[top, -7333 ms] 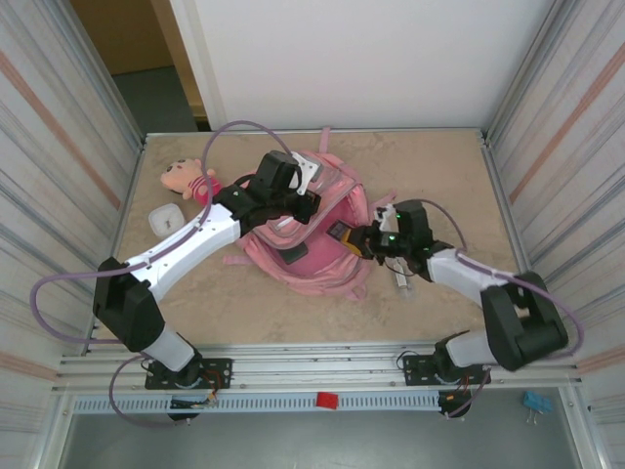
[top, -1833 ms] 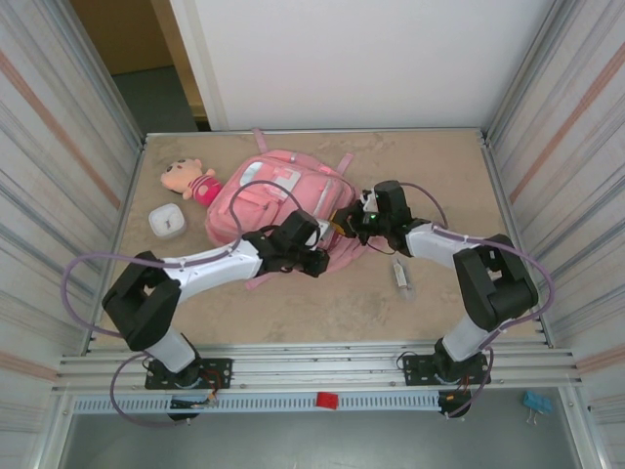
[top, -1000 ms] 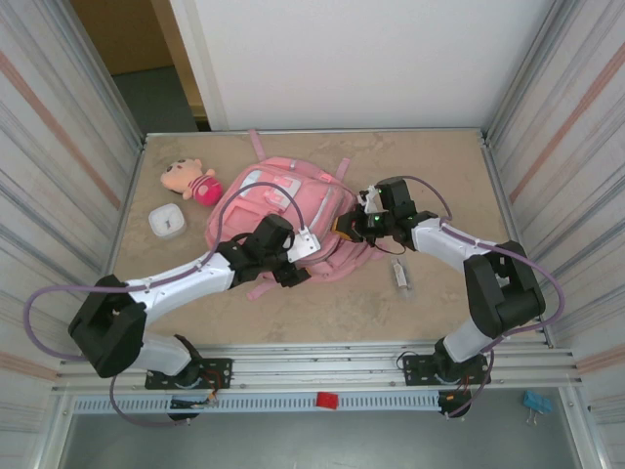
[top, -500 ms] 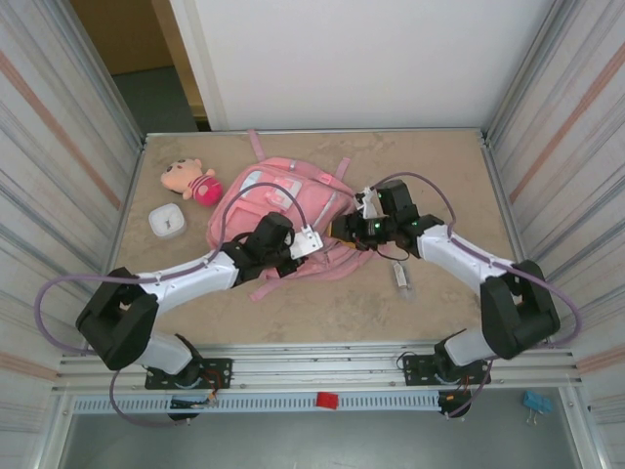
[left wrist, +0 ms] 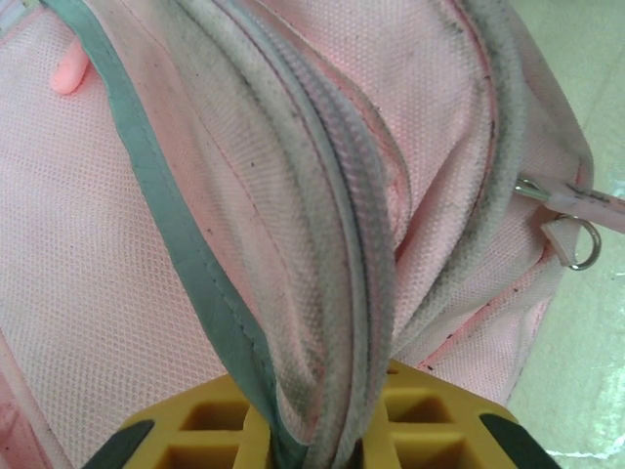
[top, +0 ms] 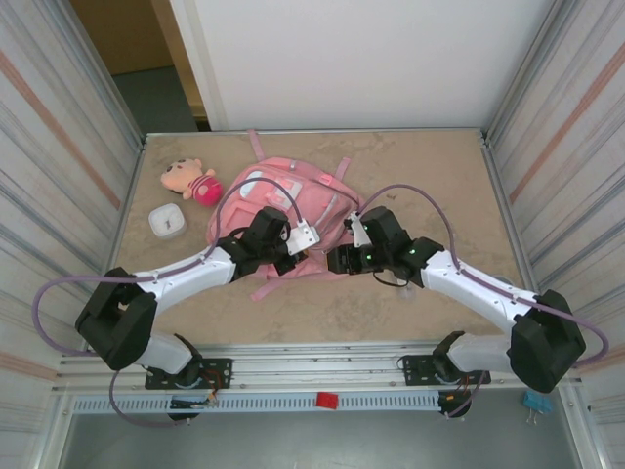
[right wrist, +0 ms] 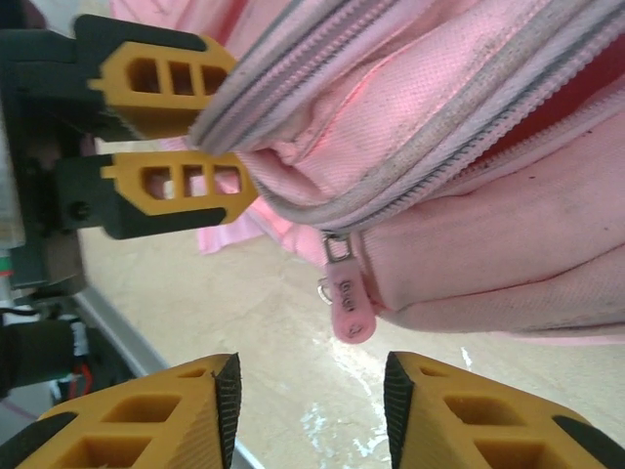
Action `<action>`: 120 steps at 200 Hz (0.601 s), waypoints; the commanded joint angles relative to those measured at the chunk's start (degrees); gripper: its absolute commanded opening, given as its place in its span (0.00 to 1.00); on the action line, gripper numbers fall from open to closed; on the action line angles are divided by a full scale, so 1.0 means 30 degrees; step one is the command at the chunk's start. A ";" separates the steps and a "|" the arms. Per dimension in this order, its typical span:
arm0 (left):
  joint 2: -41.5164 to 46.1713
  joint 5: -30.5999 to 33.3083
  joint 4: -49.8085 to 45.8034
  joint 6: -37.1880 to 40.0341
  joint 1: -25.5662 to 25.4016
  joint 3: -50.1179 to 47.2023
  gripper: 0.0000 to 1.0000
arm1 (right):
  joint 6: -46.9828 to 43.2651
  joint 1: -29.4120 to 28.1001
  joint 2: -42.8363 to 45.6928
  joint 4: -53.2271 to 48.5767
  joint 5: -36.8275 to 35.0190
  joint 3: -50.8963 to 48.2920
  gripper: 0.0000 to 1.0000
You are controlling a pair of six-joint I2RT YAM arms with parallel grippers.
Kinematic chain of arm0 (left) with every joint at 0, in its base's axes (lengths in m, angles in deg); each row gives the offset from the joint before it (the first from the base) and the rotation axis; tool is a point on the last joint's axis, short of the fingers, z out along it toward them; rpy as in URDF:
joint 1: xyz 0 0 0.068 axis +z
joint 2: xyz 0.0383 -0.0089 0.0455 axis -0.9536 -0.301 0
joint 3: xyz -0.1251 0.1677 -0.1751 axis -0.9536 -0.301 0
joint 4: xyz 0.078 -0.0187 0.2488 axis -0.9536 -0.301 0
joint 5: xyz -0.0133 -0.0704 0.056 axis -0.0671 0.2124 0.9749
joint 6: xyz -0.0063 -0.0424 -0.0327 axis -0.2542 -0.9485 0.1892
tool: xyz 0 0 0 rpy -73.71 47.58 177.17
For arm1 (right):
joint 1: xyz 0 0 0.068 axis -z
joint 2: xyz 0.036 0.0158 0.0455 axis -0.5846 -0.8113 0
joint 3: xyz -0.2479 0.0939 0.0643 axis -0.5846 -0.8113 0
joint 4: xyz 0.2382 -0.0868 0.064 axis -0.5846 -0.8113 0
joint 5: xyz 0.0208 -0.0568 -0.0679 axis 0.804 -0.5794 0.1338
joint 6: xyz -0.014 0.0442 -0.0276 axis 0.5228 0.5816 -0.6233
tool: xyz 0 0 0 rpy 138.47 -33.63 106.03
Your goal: Pack the student bag
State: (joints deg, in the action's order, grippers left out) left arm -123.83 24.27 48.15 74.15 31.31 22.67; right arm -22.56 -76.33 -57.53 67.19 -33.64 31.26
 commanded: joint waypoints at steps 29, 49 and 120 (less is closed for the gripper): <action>0.0051 -0.2607 -0.0480 -0.1653 -0.0017 0.0951 0.13 | -0.0334 -0.0769 -0.1939 0.1443 -0.2406 0.0728 0.42; 0.0111 -0.2822 -0.0496 -0.1746 -0.0013 0.1025 0.14 | -0.0458 -0.1066 -0.2756 0.1608 -0.3018 0.1264 0.40; 0.0159 -0.1619 -0.1324 -0.1426 0.0199 0.0916 0.13 | -0.1198 -0.0885 -0.2488 -0.1143 -0.5827 0.2407 0.00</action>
State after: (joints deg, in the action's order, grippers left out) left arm -123.90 21.65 46.53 72.05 31.66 24.05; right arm -24.31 -80.07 -66.95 67.28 -46.12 36.77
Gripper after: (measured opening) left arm 0.185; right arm 0.111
